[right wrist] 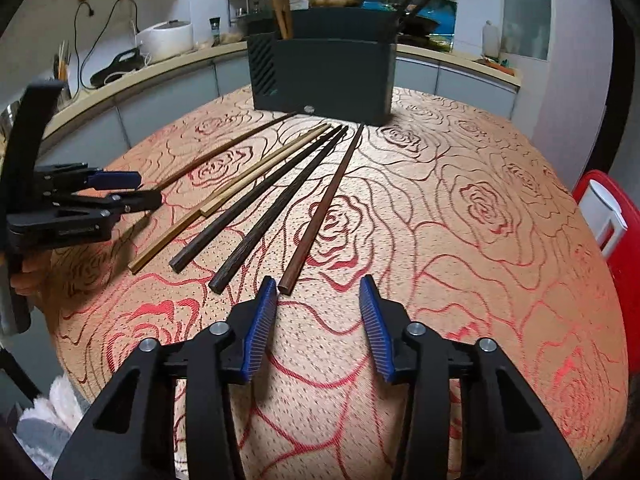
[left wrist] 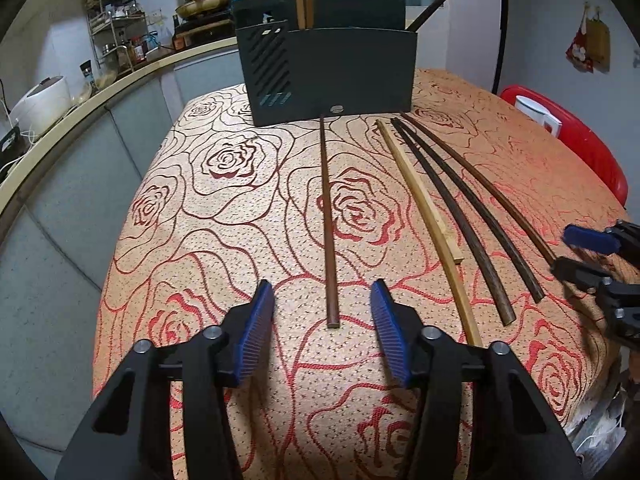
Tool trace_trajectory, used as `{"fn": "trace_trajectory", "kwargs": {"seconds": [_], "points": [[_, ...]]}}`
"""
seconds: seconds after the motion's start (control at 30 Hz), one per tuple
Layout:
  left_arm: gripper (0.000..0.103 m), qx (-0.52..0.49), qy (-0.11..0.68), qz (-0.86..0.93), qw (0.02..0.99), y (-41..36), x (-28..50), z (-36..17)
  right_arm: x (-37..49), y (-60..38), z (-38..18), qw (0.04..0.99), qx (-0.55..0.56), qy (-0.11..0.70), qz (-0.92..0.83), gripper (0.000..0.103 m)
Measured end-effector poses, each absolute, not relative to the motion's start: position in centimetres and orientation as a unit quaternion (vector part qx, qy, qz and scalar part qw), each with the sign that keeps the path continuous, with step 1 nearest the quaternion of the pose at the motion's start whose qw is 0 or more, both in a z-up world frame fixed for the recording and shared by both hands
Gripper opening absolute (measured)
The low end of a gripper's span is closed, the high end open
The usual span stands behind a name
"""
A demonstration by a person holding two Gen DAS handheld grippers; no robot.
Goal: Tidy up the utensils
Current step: 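Grasp a brown chopstick with the left tool while the right tool grasps a dark chopstick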
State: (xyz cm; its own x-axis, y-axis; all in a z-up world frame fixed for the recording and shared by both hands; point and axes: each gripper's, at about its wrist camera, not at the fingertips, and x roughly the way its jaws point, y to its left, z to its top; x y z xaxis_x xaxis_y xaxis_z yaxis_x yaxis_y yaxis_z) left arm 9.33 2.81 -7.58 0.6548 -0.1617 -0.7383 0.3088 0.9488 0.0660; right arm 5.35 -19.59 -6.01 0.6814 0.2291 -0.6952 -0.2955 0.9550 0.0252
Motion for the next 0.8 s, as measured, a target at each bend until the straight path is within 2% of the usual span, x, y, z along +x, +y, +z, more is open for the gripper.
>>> {"fn": "trace_trajectory", "kwargs": {"seconds": [0.3,0.37,0.43,0.8], "points": [[0.007,0.092,0.385,-0.144,0.907,2.2,9.6,-7.7,6.9,-18.3,-6.0,0.918,-0.031,0.371,0.135,0.022],[0.007,0.089,0.384,-0.145,0.907,2.2,9.6,-7.7,7.0,-18.6,-6.0,0.919,-0.026,0.371,0.129,0.014],[0.007,0.086,0.383,-0.146,0.908,2.3,9.6,-7.7,7.0,-19.0,-6.0,0.92,-0.023,0.37,0.129,0.01],[0.006,0.069,0.351,-0.129,0.925,3.6,8.4,-5.1,6.8,-20.9,-4.8,0.925,-0.002,0.362,0.119,0.007]]}}
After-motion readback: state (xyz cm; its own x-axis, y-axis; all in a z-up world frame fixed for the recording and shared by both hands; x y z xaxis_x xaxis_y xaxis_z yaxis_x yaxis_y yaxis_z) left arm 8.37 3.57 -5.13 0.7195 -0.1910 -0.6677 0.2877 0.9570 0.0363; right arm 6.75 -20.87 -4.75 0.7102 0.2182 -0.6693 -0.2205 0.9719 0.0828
